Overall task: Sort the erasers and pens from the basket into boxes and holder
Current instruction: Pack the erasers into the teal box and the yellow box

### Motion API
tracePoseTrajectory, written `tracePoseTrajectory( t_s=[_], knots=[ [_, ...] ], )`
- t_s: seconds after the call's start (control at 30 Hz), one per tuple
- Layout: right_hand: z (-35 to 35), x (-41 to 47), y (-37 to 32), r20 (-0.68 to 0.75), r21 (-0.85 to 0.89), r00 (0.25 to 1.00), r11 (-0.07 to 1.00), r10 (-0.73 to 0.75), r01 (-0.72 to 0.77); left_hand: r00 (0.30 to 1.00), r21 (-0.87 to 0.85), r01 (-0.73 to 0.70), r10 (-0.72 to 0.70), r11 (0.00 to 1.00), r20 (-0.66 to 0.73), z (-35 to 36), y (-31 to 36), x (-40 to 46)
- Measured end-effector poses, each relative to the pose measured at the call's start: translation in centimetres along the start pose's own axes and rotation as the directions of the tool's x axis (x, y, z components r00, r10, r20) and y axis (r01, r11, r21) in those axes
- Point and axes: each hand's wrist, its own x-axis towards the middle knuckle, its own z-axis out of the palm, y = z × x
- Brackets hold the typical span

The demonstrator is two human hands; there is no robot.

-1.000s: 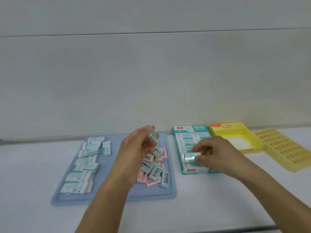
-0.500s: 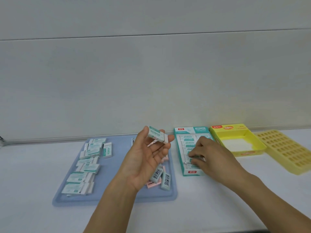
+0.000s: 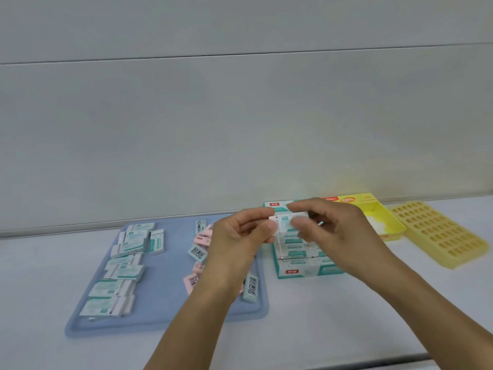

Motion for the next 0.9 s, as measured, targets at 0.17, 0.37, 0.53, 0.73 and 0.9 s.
tracePoseTrajectory(
  t_s=[0.17, 0.37, 0.53, 0.73, 0.9],
  knots=[
    [-2.4, 0.8, 0.6, 0.22, 0.119, 0.953, 0.964, 0.209, -0.239, 0.965, 0.384, -0.261, 0.249, 0.886, 0.08, 1.2, -1.4, 0.2],
    [-4.0, 0.2, 4.5, 0.13, -0.493, 0.98, 0.867, 0.152, -0.069, 0.868, 0.829, -0.493, 0.21, 0.262, 0.45, 0.8, -3.9, 1.2],
    [-2.8, -0.3, 6.4, 0.201, -0.589, 0.98, 0.798, -0.002, 0.123, 0.837, 0.827, -0.545, 0.146, 0.141, 0.527, 0.7, -5.3, 1.1],
    [-2.3, -0.4, 6.5, 0.258, -0.624, 0.964, 0.772, 0.06, 0.119, 0.834, 0.824, -0.551, 0.075, 0.132, 0.546, 0.3, -5.1, 1.6],
    [-0.6, 1.1, 3.6, 0.245, -0.667, 0.967, 0.713, -0.065, 0.216, 0.856, 0.784, -0.516, 0.22, 0.345, 0.467, -2.0, -4.4, 0.5]
  ],
)
